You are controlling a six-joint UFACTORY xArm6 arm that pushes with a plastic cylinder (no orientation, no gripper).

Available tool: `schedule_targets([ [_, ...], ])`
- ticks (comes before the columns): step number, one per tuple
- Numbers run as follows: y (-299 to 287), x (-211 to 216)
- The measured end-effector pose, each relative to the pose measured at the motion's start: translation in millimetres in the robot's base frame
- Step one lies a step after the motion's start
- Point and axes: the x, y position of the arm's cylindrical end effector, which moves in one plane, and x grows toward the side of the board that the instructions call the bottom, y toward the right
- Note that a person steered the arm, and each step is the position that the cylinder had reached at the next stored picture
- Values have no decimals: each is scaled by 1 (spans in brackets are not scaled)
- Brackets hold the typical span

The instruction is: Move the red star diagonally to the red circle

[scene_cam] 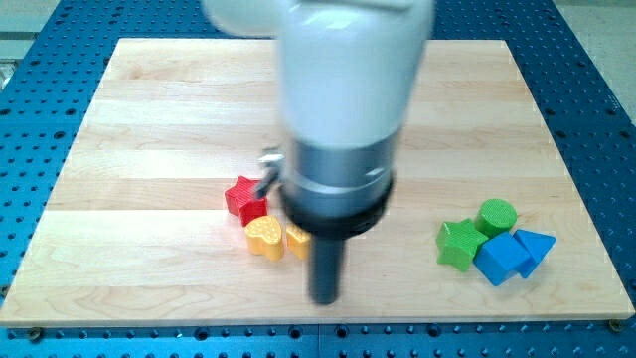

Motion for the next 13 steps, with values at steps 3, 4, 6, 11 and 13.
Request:
schedule_targets([
  [3,-63,-132],
  [4,-65,-159],
  [6,-38,-126],
  [11,19,-231],
  [13,24,-305],
])
